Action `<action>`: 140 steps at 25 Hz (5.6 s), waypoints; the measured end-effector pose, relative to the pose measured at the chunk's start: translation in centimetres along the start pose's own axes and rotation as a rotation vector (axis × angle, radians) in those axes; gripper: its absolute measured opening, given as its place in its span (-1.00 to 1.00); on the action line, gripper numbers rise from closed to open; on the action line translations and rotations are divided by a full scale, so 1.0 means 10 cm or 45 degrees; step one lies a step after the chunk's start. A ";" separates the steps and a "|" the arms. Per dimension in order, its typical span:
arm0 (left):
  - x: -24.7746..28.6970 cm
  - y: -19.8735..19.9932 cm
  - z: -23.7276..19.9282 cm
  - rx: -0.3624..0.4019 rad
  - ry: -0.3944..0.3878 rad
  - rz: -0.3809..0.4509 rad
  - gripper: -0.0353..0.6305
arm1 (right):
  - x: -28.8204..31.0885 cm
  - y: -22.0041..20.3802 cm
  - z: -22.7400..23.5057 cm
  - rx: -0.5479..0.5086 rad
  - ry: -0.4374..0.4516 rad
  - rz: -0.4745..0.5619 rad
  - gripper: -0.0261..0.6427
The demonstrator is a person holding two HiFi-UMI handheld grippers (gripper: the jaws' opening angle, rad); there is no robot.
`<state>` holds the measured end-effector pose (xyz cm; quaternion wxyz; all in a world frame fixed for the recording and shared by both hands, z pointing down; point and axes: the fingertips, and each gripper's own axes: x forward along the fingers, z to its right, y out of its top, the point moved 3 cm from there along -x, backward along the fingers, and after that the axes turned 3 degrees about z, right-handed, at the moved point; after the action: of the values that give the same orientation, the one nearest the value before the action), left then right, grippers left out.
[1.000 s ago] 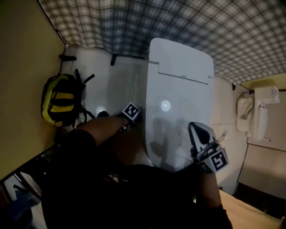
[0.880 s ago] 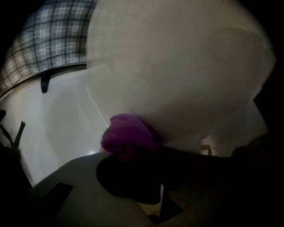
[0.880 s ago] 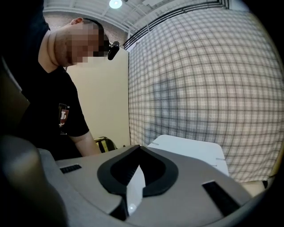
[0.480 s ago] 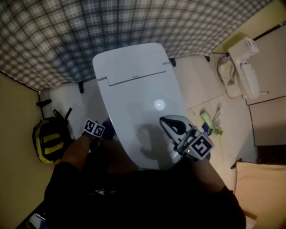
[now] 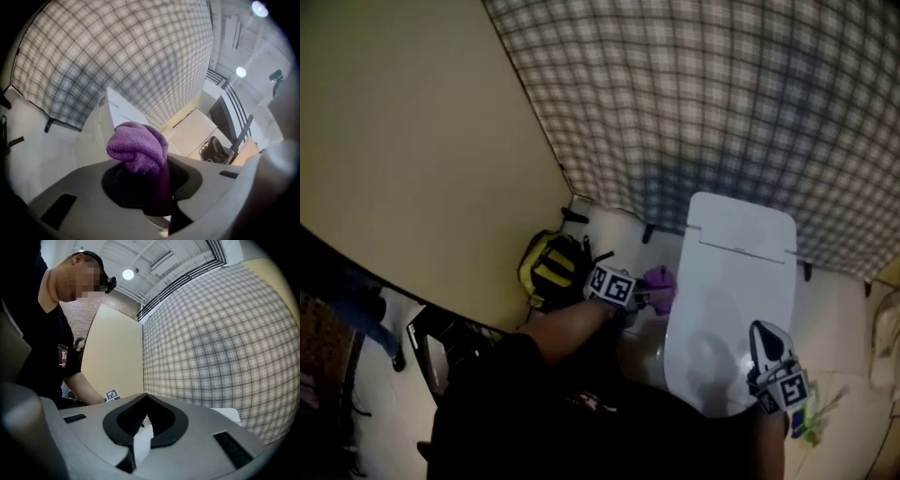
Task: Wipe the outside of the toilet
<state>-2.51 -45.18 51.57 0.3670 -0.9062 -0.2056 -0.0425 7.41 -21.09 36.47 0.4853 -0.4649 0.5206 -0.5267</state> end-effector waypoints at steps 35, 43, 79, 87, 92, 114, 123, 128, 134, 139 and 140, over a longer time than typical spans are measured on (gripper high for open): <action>-0.81 -2.62 1.74 -0.343 0.415 0.616 -0.59 | -1.08 0.01 -0.73 -0.013 0.456 -0.104 -0.90; -0.16 -3.18 1.28 -0.491 0.494 0.402 -0.59 | -1.22 -0.11 -0.63 0.032 0.475 -0.165 -0.90; 1.61 -4.16 1.70 -0.475 0.195 -0.307 -0.59 | -1.54 0.00 -0.36 0.046 0.367 -0.129 -0.90; 1.86 -4.66 0.94 -0.151 0.676 -0.402 -0.58 | -2.05 -0.02 0.31 0.044 0.214 -0.176 -0.90; 1.90 -5.08 0.95 0.138 0.684 -0.925 -0.58 | -2.29 -0.09 0.69 0.056 0.156 -0.166 -0.90; 3.48 -1.63 2.48 1.465 0.417 -1.349 -0.58 | -3.24 -0.15 1.85 -0.012 -0.085 0.091 -0.90; 3.95 -2.10 1.28 1.727 0.528 -2.556 -0.58 | -3.16 -0.94 2.67 0.109 -0.175 0.122 -0.90; 4.03 -2.52 0.70 1.639 0.566 -2.921 -0.59 | -3.36 -1.44 3.12 0.223 -0.228 0.089 -0.90; 4.19 -3.13 0.07 1.516 0.560 -2.941 -0.58 | -3.53 -2.03 3.41 0.318 -0.256 0.010 -0.90; 4.28 -3.25 0.05 1.548 0.546 -2.790 -0.58 | -3.61 -2.23 3.46 0.339 -0.253 -0.025 -0.90; 4.34 -3.13 0.13 1.528 0.566 -2.732 -0.58 | -3.61 -2.23 3.46 0.341 -0.256 -0.009 -0.90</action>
<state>24.33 -9.25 80.74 0.5290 0.0557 -0.7608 -0.3719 44.74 11.19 60.17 0.5906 -0.4483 0.3930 -0.5438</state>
